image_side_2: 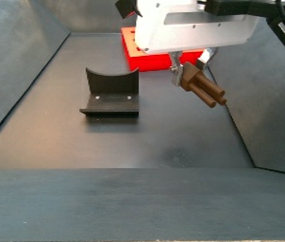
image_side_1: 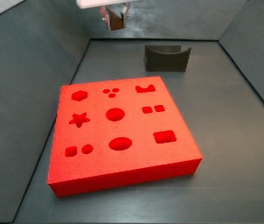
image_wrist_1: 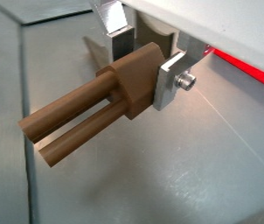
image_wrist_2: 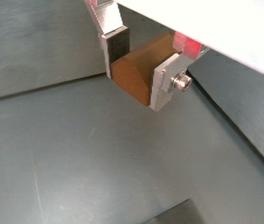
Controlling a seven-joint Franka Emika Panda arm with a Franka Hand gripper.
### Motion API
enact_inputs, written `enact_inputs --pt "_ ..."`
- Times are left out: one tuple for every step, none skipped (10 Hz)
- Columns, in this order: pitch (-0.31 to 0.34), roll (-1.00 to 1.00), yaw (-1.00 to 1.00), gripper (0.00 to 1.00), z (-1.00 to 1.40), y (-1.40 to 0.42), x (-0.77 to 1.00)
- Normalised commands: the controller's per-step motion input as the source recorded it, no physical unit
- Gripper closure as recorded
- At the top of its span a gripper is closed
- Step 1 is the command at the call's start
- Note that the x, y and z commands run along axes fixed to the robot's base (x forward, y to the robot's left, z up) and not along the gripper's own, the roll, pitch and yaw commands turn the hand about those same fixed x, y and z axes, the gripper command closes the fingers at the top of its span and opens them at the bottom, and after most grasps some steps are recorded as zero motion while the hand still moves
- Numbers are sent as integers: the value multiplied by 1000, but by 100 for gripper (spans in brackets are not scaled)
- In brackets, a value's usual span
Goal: Pick up the 3 prong object. Move up. Rotate the 3 prong object. Place the 3 prong object on the fixture. Regrasp the 3 prong object. Move to above the board. Insert the 3 prong object.
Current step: Rotate the 3 prong object.
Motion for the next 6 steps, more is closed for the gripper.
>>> enact_inputs --pt "-8 -49 -1000 100 -3 17 -2" --pt "-9 -55 -1000 100 -3 17 -2" --pt "-12 -71 -872 100 -3 18 -2" --pt "-12 -71 -624 100 -3 18 -2" --pt "-12 -71 -421 100 -3 18 -2" --pt "-12 -71 -321 100 -3 18 -2"
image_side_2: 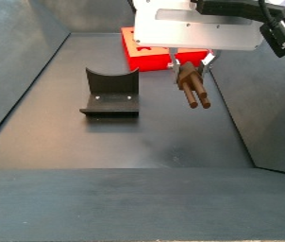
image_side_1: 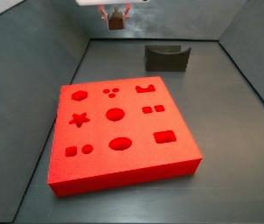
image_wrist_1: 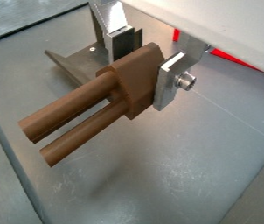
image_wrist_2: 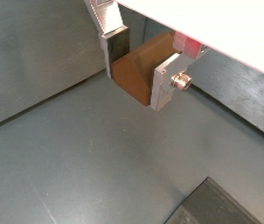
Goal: Pick up the 3 prong object. Move up. Rotate the 3 prong object. Place the 3 prong object on the fixture. Regrasp the 3 prong object. Move to above the board. Insert the 3 prong object.
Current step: Rotate the 3 prong object.
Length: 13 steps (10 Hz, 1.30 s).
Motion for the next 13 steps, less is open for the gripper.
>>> enact_inputs --pt "0 0 0 100 -1000 0 0" --pt "-12 5 33 100 -1000 3 10" --pt "-25 22 33 100 -1000 13 20" --pt "-18 49 20 100 -1000 15 27" --pt "-13 69 12 100 -1000 20 36" --pt "-9 82 7 100 -1000 24 40" --pt "-2 103 1 100 -851 20 42" --pt "-4 119 -2 100 -725 18 39" --pt "-7 134 3 100 -569 14 37" --pt "-5 141 5 100 -497 10 36" --pt "-6 151 10 100 -360 5 35" --pt "-9 161 16 100 -228 4 38" --pt "0 0 0 0 0 0 0"
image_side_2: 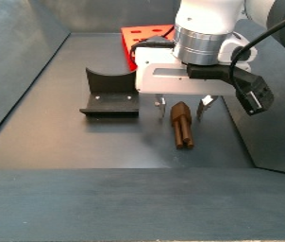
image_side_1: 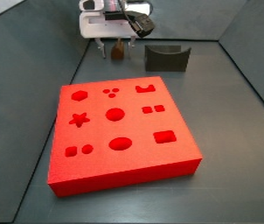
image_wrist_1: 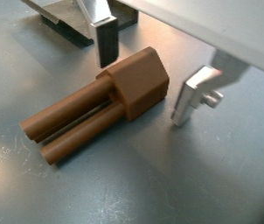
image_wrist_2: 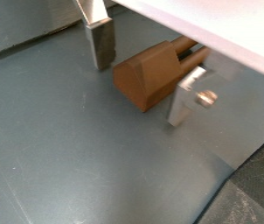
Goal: Pick up the 3 prong object. Move up. Rotate the 3 prong object. Place the 3 prong object on the fixture. Regrasp the 3 prong object. Move to above the board. Insert the 3 prong object.
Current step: Rotate the 3 prong object.
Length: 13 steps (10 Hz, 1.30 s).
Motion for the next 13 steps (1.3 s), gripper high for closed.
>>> enact_inputs --pt "0 0 0 0 1000 0 0" --pt "5 -2 0 0 1000 -2 -4" --pt "31 -22 6 0 1000 -5 -13" --pt "48 -40 10 0 1000 -4 -11" --pt "58 -61 10 0 1000 -4 -8" --pt "64 -81 12 0 1000 -6 -11" --pt "53 -104 11 0 1000 -6 -18" --pt "49 -122 11 0 1000 -5 -24" --pt "46 -138 9 0 907 -6 -26" --pt "39 -157 6 0 737 -3 -27" --pt "0 0 1000 0 0 0 0" --pt "0 0 1000 0 -126 -5 -2" --pt "0 0 1000 0 -265 -12 13"
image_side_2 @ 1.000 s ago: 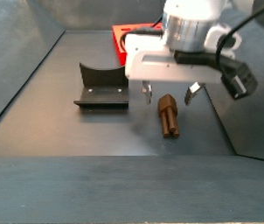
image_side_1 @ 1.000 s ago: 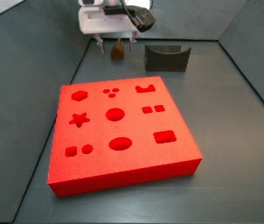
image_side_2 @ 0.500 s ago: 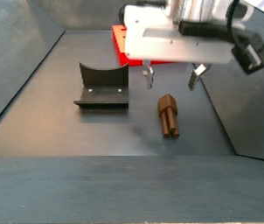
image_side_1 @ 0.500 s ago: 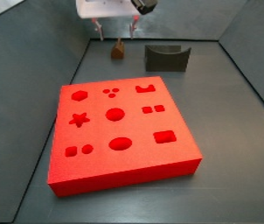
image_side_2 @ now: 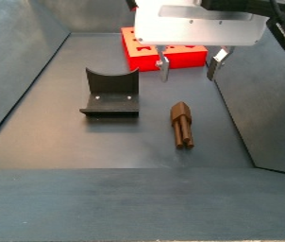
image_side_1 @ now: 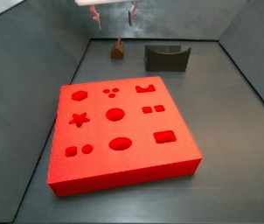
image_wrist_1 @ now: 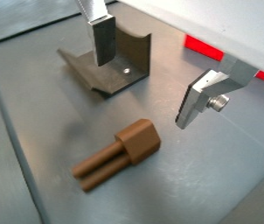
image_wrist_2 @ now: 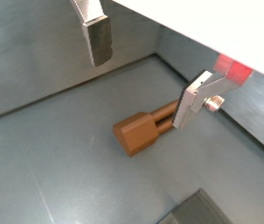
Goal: Pick up the 3 prong object. Move up. Rotate the 3 prong object. Place the 3 prong object on the fixture. Regrasp the 3 prong object. Move to above the board. Insert the 3 prong object.
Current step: Rotate the 3 prong object.
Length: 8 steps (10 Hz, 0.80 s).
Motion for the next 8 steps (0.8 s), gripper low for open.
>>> enact_inputs --pt "-2 1 1000 0 -219 5 44" --pt "-3 2 1000 0 -146 10 45" --pt "-3 3 1000 0 -87 9 34" --pt "-4 3 1000 0 -66 6 29" --pt "-4 4 1000 0 -64 6 30" --pt "-4 4 1000 0 -59 7 32" --pt "-5 4 1000 0 -52 8 35" --pt "-5 4 1000 0 -48 8 36"
